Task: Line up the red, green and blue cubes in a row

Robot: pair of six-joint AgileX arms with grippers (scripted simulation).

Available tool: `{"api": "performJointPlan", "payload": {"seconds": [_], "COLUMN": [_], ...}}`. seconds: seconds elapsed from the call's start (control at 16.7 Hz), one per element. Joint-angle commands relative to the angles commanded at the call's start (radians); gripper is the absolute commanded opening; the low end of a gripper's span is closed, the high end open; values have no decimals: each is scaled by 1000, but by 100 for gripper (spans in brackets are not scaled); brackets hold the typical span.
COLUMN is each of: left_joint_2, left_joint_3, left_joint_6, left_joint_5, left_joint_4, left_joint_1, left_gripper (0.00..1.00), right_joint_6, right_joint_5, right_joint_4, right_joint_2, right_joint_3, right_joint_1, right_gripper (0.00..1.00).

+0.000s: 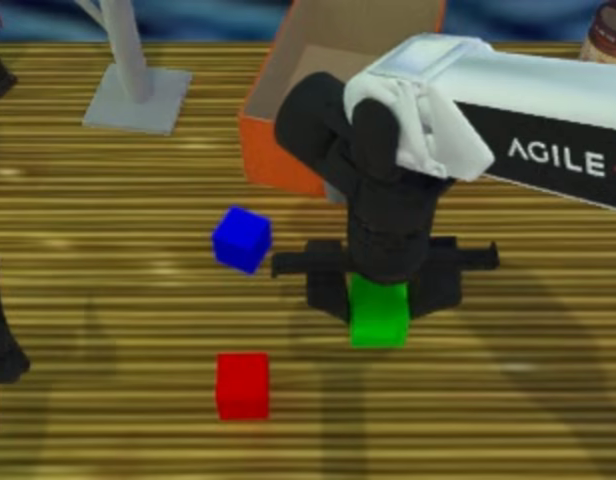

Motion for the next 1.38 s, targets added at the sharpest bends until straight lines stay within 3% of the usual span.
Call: {"api": "performJointPlan", "payload": {"seconds": [0.24, 0.6, 1.02, 1.32, 1.38], "left_joint_2": [0, 0, 0, 0, 0], "left_joint_3": [0, 0, 0, 0, 0], "left_joint_6": [0, 0, 0, 0, 0], "left_joint_5": [0, 0, 0, 0, 0], "left_joint_4": [0, 0, 0, 0, 0], "left_joint_1": [0, 0, 0, 0, 0], "left_gripper": [100, 100, 100, 100, 100], "right_joint_6": [99, 99, 102, 103, 103], "right_joint_5": [4, 2, 4, 5, 5], "right_joint_4": [-1, 16, 224, 248, 248], "right_joint_2": [-24, -15, 47, 55, 55], "right_joint_3": [-12, -20, -165, -183, -183], "right_joint_1": [94, 92, 97, 97, 97], "right_gripper": [0, 0, 0, 0, 8]}}
